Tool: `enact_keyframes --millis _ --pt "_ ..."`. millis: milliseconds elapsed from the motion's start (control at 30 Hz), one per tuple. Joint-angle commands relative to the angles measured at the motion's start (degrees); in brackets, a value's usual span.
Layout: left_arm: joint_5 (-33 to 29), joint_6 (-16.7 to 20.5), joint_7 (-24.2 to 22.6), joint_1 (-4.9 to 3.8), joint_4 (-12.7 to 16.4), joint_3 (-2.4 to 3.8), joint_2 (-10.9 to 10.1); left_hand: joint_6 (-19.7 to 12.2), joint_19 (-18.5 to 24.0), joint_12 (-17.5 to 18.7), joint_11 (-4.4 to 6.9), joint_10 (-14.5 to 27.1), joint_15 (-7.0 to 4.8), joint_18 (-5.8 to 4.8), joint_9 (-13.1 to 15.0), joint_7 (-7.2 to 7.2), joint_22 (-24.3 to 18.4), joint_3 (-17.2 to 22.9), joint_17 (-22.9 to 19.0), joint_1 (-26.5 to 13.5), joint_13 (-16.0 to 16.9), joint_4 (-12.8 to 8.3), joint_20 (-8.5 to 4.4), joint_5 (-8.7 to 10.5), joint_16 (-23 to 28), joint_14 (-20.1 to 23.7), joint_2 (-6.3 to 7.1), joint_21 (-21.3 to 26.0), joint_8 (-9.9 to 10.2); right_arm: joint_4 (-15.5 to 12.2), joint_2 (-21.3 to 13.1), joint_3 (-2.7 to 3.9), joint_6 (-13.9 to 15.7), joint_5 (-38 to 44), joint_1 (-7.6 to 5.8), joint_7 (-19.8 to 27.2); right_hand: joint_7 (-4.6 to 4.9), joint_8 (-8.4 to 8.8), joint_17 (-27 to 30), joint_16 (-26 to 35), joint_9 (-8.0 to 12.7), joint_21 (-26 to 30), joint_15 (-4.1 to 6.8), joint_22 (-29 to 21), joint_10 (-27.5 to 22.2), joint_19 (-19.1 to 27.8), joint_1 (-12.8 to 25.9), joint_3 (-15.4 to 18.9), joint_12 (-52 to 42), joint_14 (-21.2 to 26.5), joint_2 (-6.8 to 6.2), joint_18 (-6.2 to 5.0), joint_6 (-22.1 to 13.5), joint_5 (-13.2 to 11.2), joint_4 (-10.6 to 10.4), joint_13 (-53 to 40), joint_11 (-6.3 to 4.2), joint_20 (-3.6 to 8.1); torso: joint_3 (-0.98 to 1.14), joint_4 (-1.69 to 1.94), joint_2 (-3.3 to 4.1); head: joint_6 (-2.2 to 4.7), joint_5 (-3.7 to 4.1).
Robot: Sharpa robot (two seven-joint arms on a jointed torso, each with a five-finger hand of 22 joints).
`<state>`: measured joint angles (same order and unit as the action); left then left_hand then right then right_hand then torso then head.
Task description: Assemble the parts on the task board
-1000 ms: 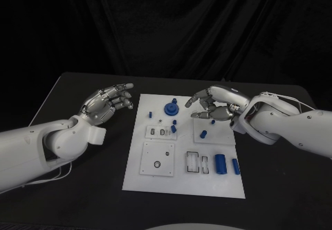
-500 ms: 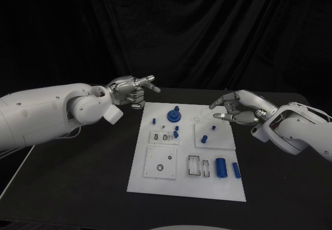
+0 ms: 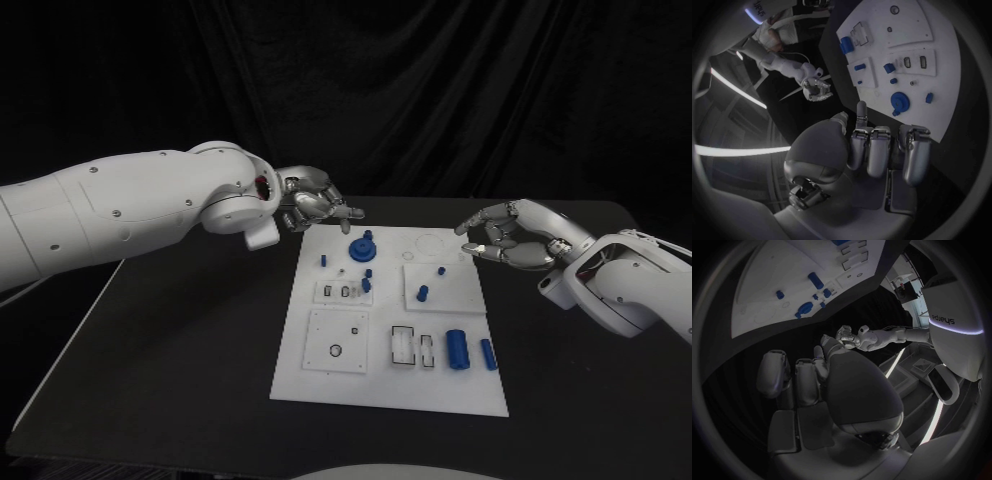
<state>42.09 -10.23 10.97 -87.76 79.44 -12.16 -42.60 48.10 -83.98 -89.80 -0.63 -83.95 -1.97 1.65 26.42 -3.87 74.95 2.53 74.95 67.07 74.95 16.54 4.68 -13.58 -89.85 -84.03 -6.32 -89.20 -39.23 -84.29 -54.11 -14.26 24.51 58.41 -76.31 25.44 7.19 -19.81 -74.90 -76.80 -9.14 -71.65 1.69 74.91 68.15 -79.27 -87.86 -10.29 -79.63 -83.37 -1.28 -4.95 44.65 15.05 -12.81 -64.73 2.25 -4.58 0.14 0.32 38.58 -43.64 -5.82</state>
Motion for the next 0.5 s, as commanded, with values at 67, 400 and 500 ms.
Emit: enact_keyframes --millis 67,400,500 --pt "11.1 -5.2 10.9 -0.34 -0.2 0.08 2.3 -0.6 -3.6 -0.2 0.90 -6.0 -0.84 -0.96 4.4 0.50 12.2 -0.6 15.0 -0.3 15.1 -0.1 -0.88 0.92 -0.1 -6.0 -0.62 -0.3 -1.9 0.3 -0.1 0.03 3.0 -0.5 0.54 -1.3 0.49 -0.03 -0.2 0.0 0.1 0.4 -0.26 5.1 -0.2 0.2 -0.8 -0.1 0.2 0.0 -0.15 0.27 0.0 0.4 -0.3 -0.1 0.21 -0.14 0.89 -0.46 -1.40 -0.78 -0.04" --pt "12.9 -12.3 18.9 -0.37 -4.1 0.08 8.1 -0.8 -1.6 -0.2 1.22 -6.0 -1.29 -0.32 10.0 0.70 9.5 -2.2 15.0 -4.4 15.1 0.0 -1.40 4.42 -0.1 -6.0 -1.81 0.4 -1.2 0.6 0.0 0.03 3.6 -0.5 1.16 -0.6 0.72 0.10 -0.4 -0.2 0.5 0.5 -0.55 5.3 -0.3 0.1 -0.7 0.0 0.1 -0.1 -0.96 0.27 0.1 2.3 -1.1 0.1 0.50 -0.43 1.54 -0.75 -2.07 -1.94 -0.08" --pt "13.0 -12.9 19.5 -0.10 -5.8 0.09 9.7 0.4 -1.5 -0.2 1.50 -6.0 -1.52 -0.28 11.3 0.99 9.3 -2.7 15.0 -6.1 15.1 0.0 -1.58 5.49 -0.1 -6.0 -2.25 0.5 -0.9 0.8 0.2 0.03 3.5 -0.5 1.30 -0.8 0.72 0.11 -0.4 -0.2 0.5 0.5 -0.55 5.3 -0.2 0.2 -0.7 0.0 0.1 -0.1 -0.96 0.27 0.1 2.4 -1.1 0.1 0.51 -0.43 1.70 -1.00 -2.16 -2.24 -0.43"
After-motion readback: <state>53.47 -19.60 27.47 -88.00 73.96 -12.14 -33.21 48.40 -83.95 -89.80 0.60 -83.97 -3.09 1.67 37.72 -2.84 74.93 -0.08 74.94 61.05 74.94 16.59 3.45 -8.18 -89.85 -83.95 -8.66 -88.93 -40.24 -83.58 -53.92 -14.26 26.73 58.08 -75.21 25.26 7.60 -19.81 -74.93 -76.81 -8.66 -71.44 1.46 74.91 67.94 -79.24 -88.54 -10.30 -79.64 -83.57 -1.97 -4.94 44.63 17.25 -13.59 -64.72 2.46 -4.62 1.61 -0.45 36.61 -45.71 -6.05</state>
